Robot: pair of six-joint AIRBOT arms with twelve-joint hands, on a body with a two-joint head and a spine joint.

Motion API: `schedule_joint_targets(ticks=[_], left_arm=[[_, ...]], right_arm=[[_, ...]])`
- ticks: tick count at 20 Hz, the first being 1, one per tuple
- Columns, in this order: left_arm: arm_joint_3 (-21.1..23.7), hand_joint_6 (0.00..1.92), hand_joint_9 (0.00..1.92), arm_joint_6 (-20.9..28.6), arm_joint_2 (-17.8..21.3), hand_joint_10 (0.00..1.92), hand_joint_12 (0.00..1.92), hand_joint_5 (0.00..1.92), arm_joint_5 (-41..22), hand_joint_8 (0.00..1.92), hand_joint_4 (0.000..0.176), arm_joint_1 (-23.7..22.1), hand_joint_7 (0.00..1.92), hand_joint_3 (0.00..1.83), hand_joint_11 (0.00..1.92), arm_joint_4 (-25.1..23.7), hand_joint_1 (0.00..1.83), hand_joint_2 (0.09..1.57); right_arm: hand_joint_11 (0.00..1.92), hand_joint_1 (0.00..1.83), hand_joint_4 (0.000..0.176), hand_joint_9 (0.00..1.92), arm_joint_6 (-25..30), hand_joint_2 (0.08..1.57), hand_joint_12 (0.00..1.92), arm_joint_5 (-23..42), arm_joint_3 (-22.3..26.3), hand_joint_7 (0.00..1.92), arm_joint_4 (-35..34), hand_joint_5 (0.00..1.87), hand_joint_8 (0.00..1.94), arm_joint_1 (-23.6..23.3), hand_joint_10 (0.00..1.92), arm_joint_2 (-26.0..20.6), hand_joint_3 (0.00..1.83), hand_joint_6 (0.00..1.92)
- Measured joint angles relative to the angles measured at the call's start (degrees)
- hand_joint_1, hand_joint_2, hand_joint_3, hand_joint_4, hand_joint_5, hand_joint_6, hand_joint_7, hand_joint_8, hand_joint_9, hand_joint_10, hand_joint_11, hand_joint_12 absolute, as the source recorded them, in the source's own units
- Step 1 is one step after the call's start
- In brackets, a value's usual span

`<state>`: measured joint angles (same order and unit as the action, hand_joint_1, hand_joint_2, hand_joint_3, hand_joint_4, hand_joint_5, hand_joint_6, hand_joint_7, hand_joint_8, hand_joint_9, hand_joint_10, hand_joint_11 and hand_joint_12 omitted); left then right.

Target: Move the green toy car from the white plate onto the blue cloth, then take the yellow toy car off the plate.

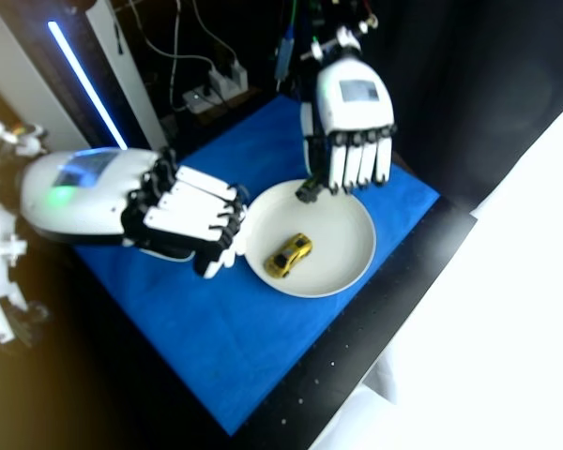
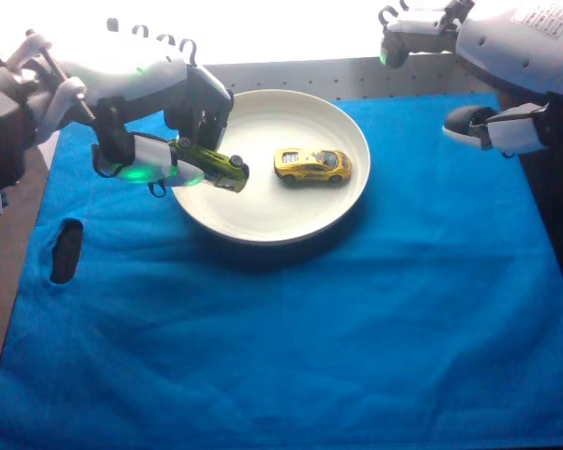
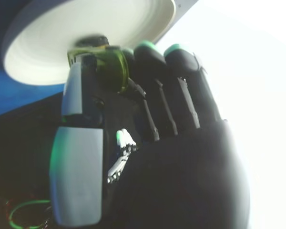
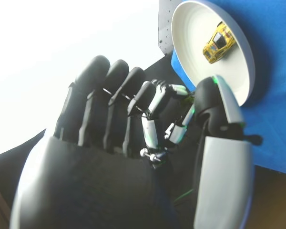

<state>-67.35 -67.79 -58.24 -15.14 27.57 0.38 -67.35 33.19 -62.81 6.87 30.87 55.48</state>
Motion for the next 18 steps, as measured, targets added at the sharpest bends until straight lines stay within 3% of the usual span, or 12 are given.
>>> schedule_joint_targets(ticks=[2,3,4,6,9,10,11,12,14,15,17,18], left_arm=[[3.23,0.93,0.76,-0.02,2.69,1.72,1.92,0.91,-2.93,1.46,0.0,0.74,0.85,0.0,0.71,-0.5,1.23,1.17],[5.66,1.16,0.68,0.0,4.81,1.41,1.92,0.84,-4.37,1.28,0.015,1.99,0.87,0.0,0.43,-0.55,1.17,1.18],[8.26,1.21,0.73,0.04,7.26,1.22,1.78,0.81,-5.73,1.18,0.0,3.74,0.92,0.0,0.43,-0.79,1.18,1.18],[11.32,1.22,0.74,0.02,10.19,1.06,1.68,0.8,-6.97,1.12,0.0,6.08,0.94,0.0,0.37,-0.66,1.19,1.17],[15.63,1.06,0.54,0.02,13.81,1.36,1.91,0.89,-9.75,1.09,0.0,9.88,0.99,0.0,0.07,-0.61,1.2,1.14],[16.79,1.03,0.52,0.04,14.36,1.4,1.92,0.9,-10.62,1.14,0.0,11.06,0.96,0.0,0.13,-0.59,1.2,1.14],[17.62,1.03,0.53,0.04,14.53,1.37,1.88,0.94,-10.97,0.94,0.0,12.07,0.89,0.0,0.18,-0.76,1.1,1.13],[17.75,1.03,0.55,0.26,14.43,1.33,1.86,0.95,-11.3,0.84,0.025,12.61,0.9,0.0,0.17,-0.92,1.07,1.12],[17.27,1.11,0.48,1.44,13.84,1.32,1.84,0.9,-11.89,0.85,0.159,13.62,0.83,0.0,0.03,-0.63,0.99,1.14],[17.14,0.79,0.49,1.62,13.7,1.25,1.8,0.78,-11.96,0.84,0.0,14.03,0.77,0.0,0.02,-0.48,0.91,1.06],[16.44,0.53,0.44,2.75,12.81,1.07,1.73,0.73,-11.69,0.71,0.0,14.58,0.7,0.0,0.03,-0.33,0.89,1.02],[16.44,0.43,0.42,3.13,12.79,0.98,1.66,0.7,-11.76,0.59,0.028,14.82,0.68,0.0,0.05,-0.24,0.86,0.99]], right_arm=[[0.26,1.19,0.0,0.35,-0.02,0.88,1.8,-0.02,0.0,0.48,-0.09,0.42,0.83,0.0,1.24,0.0,0.28,0.87],[0.28,1.2,0.0,0.34,0.0,0.88,1.82,-0.02,0.0,0.47,-0.15,0.4,0.86,0.0,1.26,0.0,0.28,0.89],[0.25,1.2,0.0,0.33,0.0,0.88,1.83,-0.02,0.0,0.47,-0.22,0.4,0.86,0.0,1.24,-0.02,0.29,0.89],[0.26,1.21,0.0,0.35,0.0,0.88,1.8,0.0,0.0,0.5,-0.37,0.43,0.78,0.0,1.18,0.0,0.28,0.81],[0.25,1.25,0.0,0.35,-0.02,0.91,1.82,-0.02,0.11,0.5,-0.81,0.44,0.76,0.0,1.21,0.0,0.24,0.75],[0.32,1.24,0.0,0.39,0.0,0.91,1.8,0.0,0.11,0.54,-0.83,0.45,0.78,0.0,1.24,0.0,0.22,0.76],[0.32,1.23,0.0,0.39,0.0,0.92,1.78,-0.02,0.11,0.53,-0.87,0.44,0.78,0.0,1.23,0.0,0.21,0.78],[0.29,1.24,0.0,0.38,0.0,0.93,1.79,-0.04,0.11,0.52,-1.03,0.4,0.79,0.0,1.23,0.0,0.19,0.78],[0.31,1.21,0.0,0.4,-0.02,0.95,1.79,-0.09,0.11,0.55,-1.11,0.45,0.79,0.0,1.23,0.0,0.16,0.84],[0.31,1.21,0.0,0.39,0.0,0.96,1.81,-0.02,0.11,0.55,-1.09,0.44,0.79,0.0,1.25,0.0,0.15,0.83],[0.3,1.16,0.0,0.4,-0.02,0.98,1.8,-0.04,0.11,0.55,-1.09,0.46,0.76,0.0,1.22,0.0,0.12,0.77],[0.3,1.16,0.0,0.41,0.0,0.99,1.77,-0.02,0.11,0.56,-1.05,0.46,0.72,0.0,1.18,0.0,0.1,0.76]])
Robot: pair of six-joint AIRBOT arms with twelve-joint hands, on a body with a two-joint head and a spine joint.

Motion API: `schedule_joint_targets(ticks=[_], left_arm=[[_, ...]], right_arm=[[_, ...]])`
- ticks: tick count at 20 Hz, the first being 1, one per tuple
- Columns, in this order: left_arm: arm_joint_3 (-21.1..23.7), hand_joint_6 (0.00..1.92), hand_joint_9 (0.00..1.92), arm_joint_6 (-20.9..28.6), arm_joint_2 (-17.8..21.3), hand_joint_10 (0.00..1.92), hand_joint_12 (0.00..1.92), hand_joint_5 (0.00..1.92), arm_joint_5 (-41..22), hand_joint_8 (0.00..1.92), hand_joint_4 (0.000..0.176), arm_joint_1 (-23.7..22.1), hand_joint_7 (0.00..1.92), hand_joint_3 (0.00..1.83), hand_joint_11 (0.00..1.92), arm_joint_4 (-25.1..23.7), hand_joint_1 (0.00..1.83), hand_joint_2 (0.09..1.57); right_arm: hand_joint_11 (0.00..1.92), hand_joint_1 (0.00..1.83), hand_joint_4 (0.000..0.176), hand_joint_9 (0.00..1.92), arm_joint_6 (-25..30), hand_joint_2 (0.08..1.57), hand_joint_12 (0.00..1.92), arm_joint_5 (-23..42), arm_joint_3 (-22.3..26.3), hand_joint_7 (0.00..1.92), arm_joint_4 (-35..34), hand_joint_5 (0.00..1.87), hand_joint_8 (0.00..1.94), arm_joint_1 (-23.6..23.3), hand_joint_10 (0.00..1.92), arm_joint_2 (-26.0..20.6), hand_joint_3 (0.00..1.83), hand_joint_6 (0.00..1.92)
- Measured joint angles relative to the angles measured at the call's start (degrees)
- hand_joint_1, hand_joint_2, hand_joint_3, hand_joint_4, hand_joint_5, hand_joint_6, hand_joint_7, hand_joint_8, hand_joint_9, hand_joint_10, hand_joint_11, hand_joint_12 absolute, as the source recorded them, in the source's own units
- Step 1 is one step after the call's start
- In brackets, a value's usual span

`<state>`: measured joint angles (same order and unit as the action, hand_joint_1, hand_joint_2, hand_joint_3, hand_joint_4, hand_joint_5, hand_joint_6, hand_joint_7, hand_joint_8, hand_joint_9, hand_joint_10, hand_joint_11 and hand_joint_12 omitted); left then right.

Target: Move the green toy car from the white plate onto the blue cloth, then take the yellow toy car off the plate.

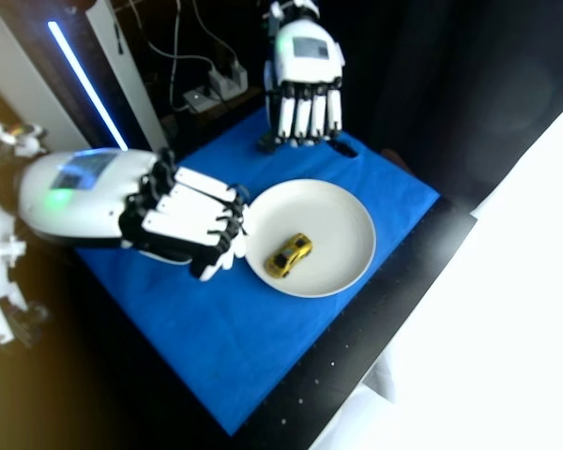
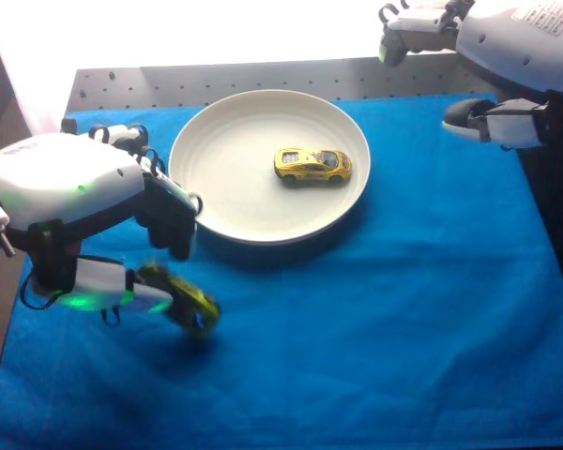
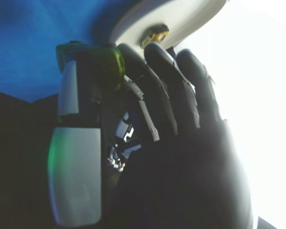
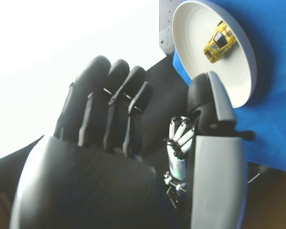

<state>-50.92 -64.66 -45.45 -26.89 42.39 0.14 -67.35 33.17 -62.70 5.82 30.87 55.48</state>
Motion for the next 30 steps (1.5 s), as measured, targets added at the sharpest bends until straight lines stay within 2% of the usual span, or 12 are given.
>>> schedule_joint_targets(ticks=[1,2,4,7,9,11,13,17,19,23,25,30], left_arm=[[0.0,0.34,0.43,0.39,0.02,0.9,1.6,0.71,-0.04,0.48,0.035,0.2,0.69,0.0,0.08,-0.11,0.85,0.97],[0.0,0.24,0.43,0.79,0.02,0.81,1.53,0.68,-0.33,0.35,0.018,0.61,0.67,0.0,0.1,-0.09,0.86,0.97],[0.02,0.09,0.38,1.7,0.02,0.69,1.5,0.65,-0.46,0.19,0.05,1.44,0.61,0.0,0.05,-0.07,0.8,0.96],[0.48,0.0,0.27,1.88,1.18,0.7,1.55,0.55,-2.73,0.03,0.057,3.23,0.53,0.0,0.0,1.88,0.66,0.96],[0.7,0.0,0.22,1.86,2.23,0.65,1.57,0.48,-5.99,0.0,0.029,4.13,0.46,0.0,0.0,4.35,0.59,0.99],[0.7,0.0,0.31,0.63,2.69,0.35,1.39,0.4,-9.46,0.0,0.093,4.48,0.42,0.0,0.0,6.99,0.56,1.02],[0.72,0.0,0.41,-1.92,2.78,0.14,1.29,0.44,-13.22,0.0,0.029,4.57,0.44,0.0,0.0,8.96,0.65,1.04],[0.74,0.01,0.33,-5.2,2.73,0.04,0.95,0.46,-18.23,0.0,0.055,4.44,0.39,0.0,0.0,11.69,0.65,1.04],[-0.22,0.01,0.36,-6.84,2.01,0.04,1.01,0.47,-20.06,0.0,0.048,3.52,0.41,0.0,0.0,13.4,0.65,1.05],[-1.36,0.02,0.42,-7.63,0.83,0.04,1.13,0.53,-21.42,0.01,0.012,2.43,0.46,0.0,0.0,14.69,0.7,1.07],[-1.46,0.02,0.46,-7.8,0.57,0.05,1.25,0.55,-21.22,0.01,0.018,2.16,0.48,0.0,0.0,14.69,0.64,1.07],[-1.46,0.03,0.51,-9.7,0.44,0.07,1.35,0.63,-20.98,0.03,0.016,1.4,0.59,0.0,0.0,14.8,0.66,1.06]], right_arm=[[0.32,1.18,0.0,0.41,-0.02,0.99,1.75,-0.02,0.0,0.56,-0.04,0.47,0.71,0.0,1.17,0.0,0.08,0.76],[0.34,1.2,0.0,0.42,-0.02,0.99,1.75,-0.02,0.0,0.57,-0.11,0.47,0.71,0.0,1.18,0.0,0.08,0.75],[0.37,1.23,0.0,0.43,-0.02,0.98,1.76,-0.02,0.0,0.58,-0.11,0.47,0.74,0.0,1.19,0.0,0.06,0.79],[0.32,1.22,0.0,0.41,-0.02,0.99,1.77,-0.02,0.13,0.55,-0.28,0.42,0.76,0.0,1.19,0.0,0.05,0.86],[0.28,1.17,0.0,0.4,-0.02,1.01,1.74,-0.04,0.13,0.52,-0.28,0.36,0.76,0.0,1.16,0.0,0.05,0.84],[0.2,1.11,0.0,0.35,-0.02,1.03,1.74,-0.02,0.13,0.47,-0.31,0.33,0.8,0.0,1.16,0.0,0.05,0.88],[0.17,1.12,0.0,0.35,-0.02,1.04,1.78,0.0,0.35,0.46,-0.39,0.32,0.88,0.0,1.21,0.0,0.04,0.91],[0.16,0.93,0.0,0.39,-0.04,1.05,1.83,-0.02,0.46,0.51,-0.46,0.42,0.96,0.0,1.27,0.0,0.02,0.84],[0.06,0.87,0.0,0.32,-0.04,1.03,1.84,-0.02,0.31,0.47,-0.46,0.44,0.93,0.0,1.24,0.0,0.01,0.74],[0.23,0.87,0.0,0.4,-0.17,1.01,1.73,-0.02,-1.97,0.51,-1.05,0.52,0.79,0.0,1.16,1.31,0.0,0.62],[0.32,0.85,0.0,0.47,-0.2,1.0,1.76,-0.35,-3.72,0.57,-1.62,0.56,0.67,0.0,1.15,3.15,0.0,0.44],[0.4,0.88,0.0,0.51,-0.2,0.96,1.77,-3.08,-8.09,0.6,-3.41,0.6,0.63,0.0,1.16,9.38,0.0,0.51]])
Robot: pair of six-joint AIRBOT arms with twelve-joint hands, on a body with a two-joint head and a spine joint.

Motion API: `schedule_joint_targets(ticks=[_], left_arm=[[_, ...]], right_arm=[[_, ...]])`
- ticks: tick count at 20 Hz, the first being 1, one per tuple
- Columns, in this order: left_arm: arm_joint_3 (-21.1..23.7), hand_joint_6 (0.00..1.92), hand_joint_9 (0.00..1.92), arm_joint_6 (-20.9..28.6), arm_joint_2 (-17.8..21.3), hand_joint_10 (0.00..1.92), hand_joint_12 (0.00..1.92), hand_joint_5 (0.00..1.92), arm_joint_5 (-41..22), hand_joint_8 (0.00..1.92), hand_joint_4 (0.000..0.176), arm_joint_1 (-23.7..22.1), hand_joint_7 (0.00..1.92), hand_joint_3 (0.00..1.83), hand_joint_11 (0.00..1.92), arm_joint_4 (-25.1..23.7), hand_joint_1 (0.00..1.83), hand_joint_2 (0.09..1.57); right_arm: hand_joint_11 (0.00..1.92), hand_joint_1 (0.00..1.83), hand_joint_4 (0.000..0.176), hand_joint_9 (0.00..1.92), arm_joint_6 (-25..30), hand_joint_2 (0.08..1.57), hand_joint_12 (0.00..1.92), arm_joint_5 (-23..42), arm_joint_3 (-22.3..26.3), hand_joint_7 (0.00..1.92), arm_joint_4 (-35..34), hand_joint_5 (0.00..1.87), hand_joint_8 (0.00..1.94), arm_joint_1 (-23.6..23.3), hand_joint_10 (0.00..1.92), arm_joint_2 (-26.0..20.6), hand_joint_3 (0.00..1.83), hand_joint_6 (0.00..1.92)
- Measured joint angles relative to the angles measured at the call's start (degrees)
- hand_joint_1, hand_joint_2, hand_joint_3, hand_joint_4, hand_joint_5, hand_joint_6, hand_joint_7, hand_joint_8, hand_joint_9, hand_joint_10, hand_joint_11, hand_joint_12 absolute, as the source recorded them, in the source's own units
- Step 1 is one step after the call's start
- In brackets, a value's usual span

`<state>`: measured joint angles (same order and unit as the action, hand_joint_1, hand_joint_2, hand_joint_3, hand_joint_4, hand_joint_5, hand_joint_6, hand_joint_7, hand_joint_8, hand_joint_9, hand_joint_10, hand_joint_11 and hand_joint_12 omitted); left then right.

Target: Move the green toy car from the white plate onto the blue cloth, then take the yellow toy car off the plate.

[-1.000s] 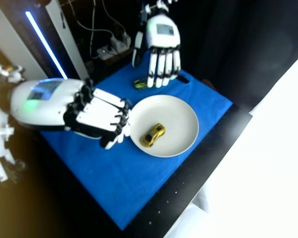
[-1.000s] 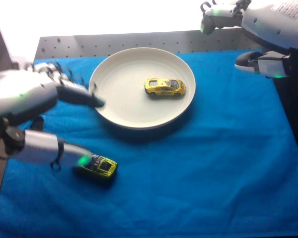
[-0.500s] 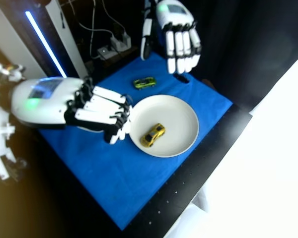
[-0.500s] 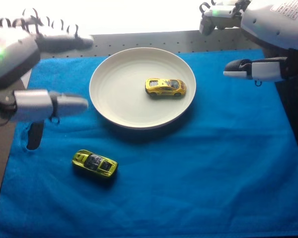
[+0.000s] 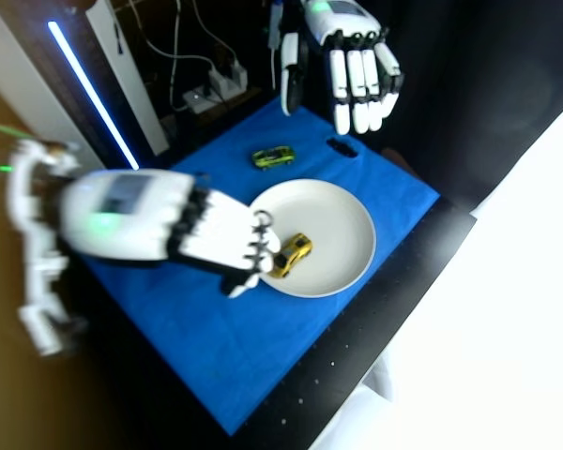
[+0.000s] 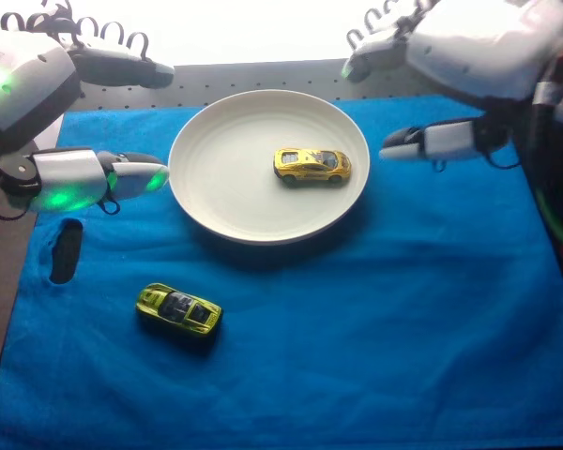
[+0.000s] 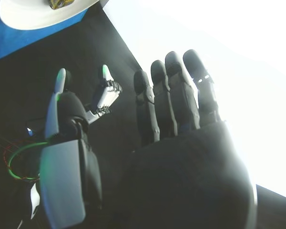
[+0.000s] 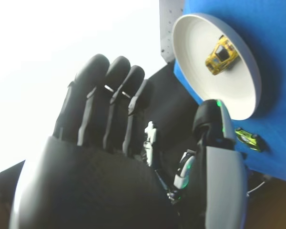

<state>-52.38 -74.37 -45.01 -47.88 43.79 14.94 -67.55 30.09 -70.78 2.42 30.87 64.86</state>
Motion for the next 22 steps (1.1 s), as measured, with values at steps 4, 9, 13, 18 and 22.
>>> schedule_joint_targets(ticks=[4,9,13,18,22], left_arm=[[0.02,0.02,0.47,-0.24,-0.17,0.04,1.23,0.64,0.2,0.0,0.04,-0.13,0.57,0.0,0.0,-0.13,0.67,1.04],[0.02,0.01,0.46,-0.26,-0.52,0.02,1.23,0.65,0.92,0.01,0.009,-0.72,0.53,0.0,0.0,-0.44,0.71,1.05],[0.0,0.0,0.47,-0.28,-0.55,0.02,1.19,0.65,1.46,0.01,0.0,-0.72,0.55,0.0,0.0,-0.31,0.7,1.06],[0.0,0.0,0.48,-0.28,-0.59,0.01,1.2,0.64,1.49,0.0,0.0,-0.87,0.55,0.0,0.0,-0.33,0.68,1.05],[0.0,0.0,0.47,-0.28,-0.92,0.01,1.17,0.64,1.57,0.0,0.014,-1.03,0.56,0.0,0.0,-0.33,0.71,1.05]], right_arm=[[0.32,0.88,0.0,0.5,0.0,0.94,1.75,-3.72,-3.91,0.66,-1.92,0.65,0.52,-1.55,1.08,3.19,0.0,0.41],[0.48,0.77,0.0,0.59,-0.09,0.9,1.9,-6.54,-6.84,0.66,-2.95,0.62,0.86,-3.04,1.37,6.84,0.0,0.46],[0.5,0.77,0.0,0.57,-0.09,0.96,1.92,-8.35,-9.55,0.65,-3.32,0.7,0.99,-3.85,1.44,10.01,0.0,0.3],[0.49,0.82,0.0,0.54,-0.09,0.97,1.92,-10.03,-10.19,0.63,-3.28,0.8,1.01,-3.85,1.52,11.91,0.0,0.05],[0.3,0.81,0.0,0.52,-1.44,1.0,1.73,-12.46,-12.11,0.69,-3.3,0.75,0.52,-3.96,1.05,13.99,0.0,0.0]])
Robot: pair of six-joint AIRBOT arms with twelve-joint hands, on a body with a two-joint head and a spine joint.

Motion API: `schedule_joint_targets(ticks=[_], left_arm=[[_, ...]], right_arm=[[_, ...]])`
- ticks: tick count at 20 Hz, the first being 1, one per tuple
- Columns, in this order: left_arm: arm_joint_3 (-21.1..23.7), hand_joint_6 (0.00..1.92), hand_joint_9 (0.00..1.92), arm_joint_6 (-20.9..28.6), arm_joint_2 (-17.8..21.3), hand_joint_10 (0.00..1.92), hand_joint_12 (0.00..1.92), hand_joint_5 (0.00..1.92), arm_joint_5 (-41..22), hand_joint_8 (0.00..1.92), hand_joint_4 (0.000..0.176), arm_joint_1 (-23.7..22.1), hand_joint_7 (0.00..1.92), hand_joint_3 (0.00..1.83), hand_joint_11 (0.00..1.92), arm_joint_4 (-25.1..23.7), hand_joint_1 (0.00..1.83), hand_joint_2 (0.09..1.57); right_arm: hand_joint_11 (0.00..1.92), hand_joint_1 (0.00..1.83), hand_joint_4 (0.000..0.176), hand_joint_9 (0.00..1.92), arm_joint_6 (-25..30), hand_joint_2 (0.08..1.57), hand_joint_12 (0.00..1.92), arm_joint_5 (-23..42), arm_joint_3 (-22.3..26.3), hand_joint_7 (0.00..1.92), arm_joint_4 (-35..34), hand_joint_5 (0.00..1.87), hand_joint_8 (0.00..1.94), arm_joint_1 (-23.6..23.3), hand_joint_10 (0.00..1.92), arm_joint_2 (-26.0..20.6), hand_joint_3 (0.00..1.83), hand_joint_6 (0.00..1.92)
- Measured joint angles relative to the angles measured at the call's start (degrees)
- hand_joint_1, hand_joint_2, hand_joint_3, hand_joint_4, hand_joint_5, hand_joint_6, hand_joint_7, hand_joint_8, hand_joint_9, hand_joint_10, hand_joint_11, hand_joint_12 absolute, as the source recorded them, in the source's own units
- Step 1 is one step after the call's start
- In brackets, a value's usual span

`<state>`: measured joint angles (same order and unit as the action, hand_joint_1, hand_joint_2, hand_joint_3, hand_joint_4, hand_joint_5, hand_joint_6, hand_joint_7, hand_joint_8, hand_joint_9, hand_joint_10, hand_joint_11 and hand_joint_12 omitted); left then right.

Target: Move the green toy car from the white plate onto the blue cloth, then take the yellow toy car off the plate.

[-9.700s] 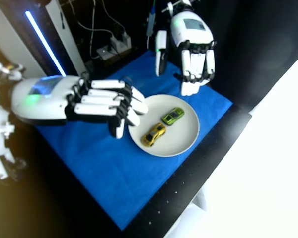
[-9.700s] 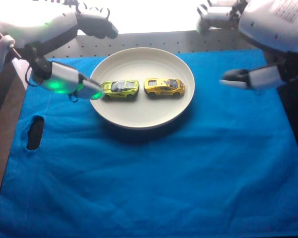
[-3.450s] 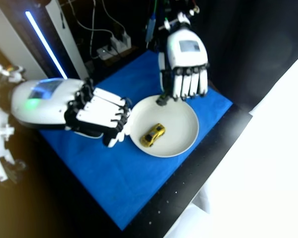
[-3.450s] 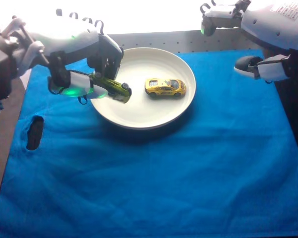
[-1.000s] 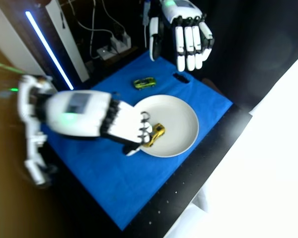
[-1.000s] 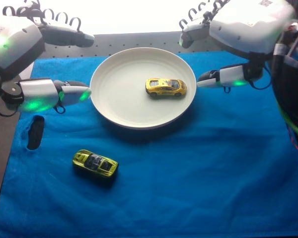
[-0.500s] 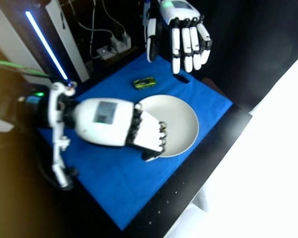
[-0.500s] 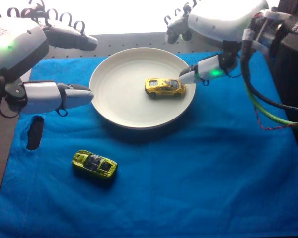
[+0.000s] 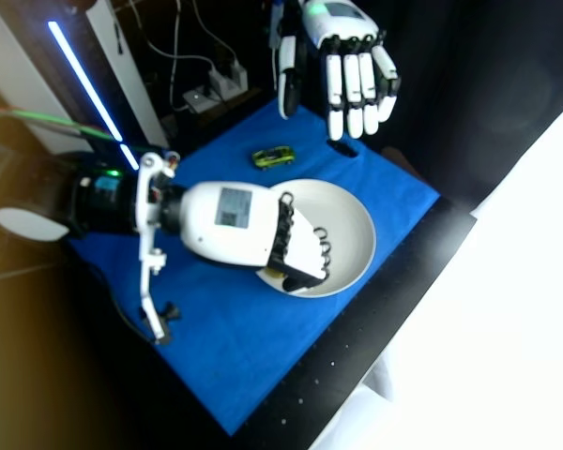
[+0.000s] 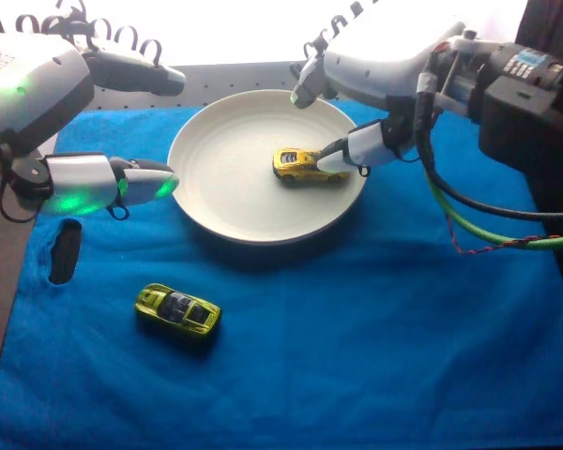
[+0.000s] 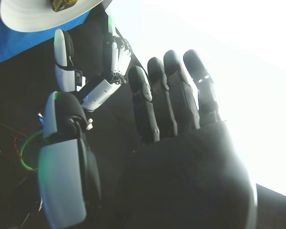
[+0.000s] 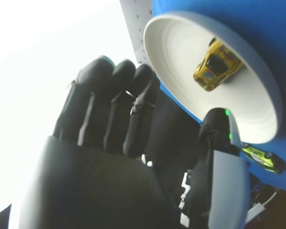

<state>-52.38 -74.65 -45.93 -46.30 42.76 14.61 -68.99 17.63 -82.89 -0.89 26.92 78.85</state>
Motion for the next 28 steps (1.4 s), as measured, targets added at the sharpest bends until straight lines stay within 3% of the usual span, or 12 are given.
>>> schedule_joint_targets(ticks=[1,3,6,7,13,14,15,16,19,22,26,28], left_arm=[[0.0,0.0,0.47,0.02,-0.02,0.01,1.17,0.64,0.17,0.0,0.014,-0.09,0.56,0.0,0.0,-0.15,0.71,1.05],[0.0,0.0,0.47,0.02,-0.02,0.0,1.16,0.65,0.15,0.0,0.004,-0.24,0.55,0.0,0.0,-0.59,0.76,1.06],[0.0,0.01,0.47,0.0,-0.02,0.0,1.14,0.66,0.07,0.0,0.017,-0.33,0.55,0.0,0.0,-0.46,0.78,1.04],[0.02,0.0,0.45,0.02,-0.02,0.0,1.11,0.66,0.09,0.0,0.013,-0.33,0.53,0.0,0.0,-0.46,0.79,1.04],[0.02,0.0,0.49,0.02,-0.02,0.01,1.19,0.66,0.07,0.0,0.0,-0.33,0.55,0.0,0.0,-0.68,0.77,1.04],[0.02,0.0,0.48,0.02,-0.02,0.01,1.19,0.65,0.13,0.0,0.0,-0.33,0.55,0.0,0.0,-0.59,0.74,1.04],[0.02,0.0,0.48,0.02,-0.02,0.01,1.21,0.65,0.13,0.0,0.0,-0.33,0.55,0.0,0.0,-0.68,0.73,1.04],[0.02,0.0,0.5,0.0,-0.02,0.01,1.27,0.65,0.17,0.01,0.019,-0.33,0.56,0.0,0.0,-0.68,0.7,1.03],[0.02,0.0,0.47,0.02,-0.02,0.0,1.15,0.64,0.2,0.0,0.0,-0.35,0.54,0.0,0.0,-0.68,0.74,1.03],[0.02,0.0,0.48,0.02,-0.02,0.01,1.19,0.65,0.22,0.0,0.018,-0.33,0.55,0.0,0.0,-0.87,0.72,1.03],[0.02,0.01,0.49,0.02,-0.02,0.01,1.21,0.67,0.24,0.0,0.02,-0.35,0.56,0.0,0.0,-0.87,0.74,1.02],[0.02,0.0,0.49,0.0,-0.04,0.0,1.17,0.67,0.22,0.0,0.0,-0.35,0.56,0.0,0.0,-0.94,0.76,1.03]], right_arm=[[0.3,0.81,0.0,0.52,-0.09,1.0,1.73,-0.33,-0.26,0.69,-0.02,0.75,0.52,-0.09,1.05,0.37,0.0,0.0],[0.29,0.81,0.0,0.58,-0.17,1.0,1.57,-1.2,-0.76,0.77,0.0,0.76,0.24,-0.26,0.77,1.07,0.0,0.0],[0.28,0.82,0.0,0.49,-0.17,1.02,1.73,-2.25,-1.44,0.79,0.0,0.76,0.23,-0.28,1.07,1.64,0.0,0.0],[0.29,0.82,0.0,0.46,-0.2,1.02,1.77,-2.58,-1.44,0.74,-0.04,0.76,0.35,-0.28,1.16,1.64,0.0,0.0],[0.29,0.84,0.0,0.46,-1.46,1.02,1.72,-4.07,-2.4,0.72,-0.02,0.75,0.35,-0.28,1.08,2.69,0.0,0.0],[0.4,0.84,0.0,0.48,-1.57,1.01,1.86,-4.55,-2.51,0.65,-0.02,0.74,0.77,-0.28,1.36,2.97,0.0,0.0],[0.43,0.85,0.0,0.48,-1.55,1.01,1.91,-4.85,-2.64,0.58,-0.02,0.74,1.0,-0.28,1.47,3.1,0.0,0.0],[0.4,0.85,0.0,0.48,-1.66,1.02,1.84,-5.25,-2.86,0.57,0.0,0.74,0.94,-0.28,1.36,3.21,0.0,0.0],[0.36,0.86,0.0,0.53,-1.84,1.02,1.64,-5.86,-3.17,0.67,-0.04,0.73,0.51,-0.28,1.02,3.06,0.0,0.0],[0.42,0.85,0.0,0.58,-2.49,1.01,1.66,-6.23,-3.21,0.77,-0.02,0.73,0.43,-0.28,1.0,3.08,0.0,0.01],[0.42,0.84,0.0,0.59,-2.91,1.01,1.58,-6.6,-3.56,0.75,-0.02,0.72,0.33,-0.28,0.9,3.08,0.0,0.0],[0.41,0.87,0.0,0.6,-2.99,1.02,1.6,-6.78,-3.56,0.78,-0.02,0.74,0.26,-0.28,0.89,3.08,0.0,0.0]])
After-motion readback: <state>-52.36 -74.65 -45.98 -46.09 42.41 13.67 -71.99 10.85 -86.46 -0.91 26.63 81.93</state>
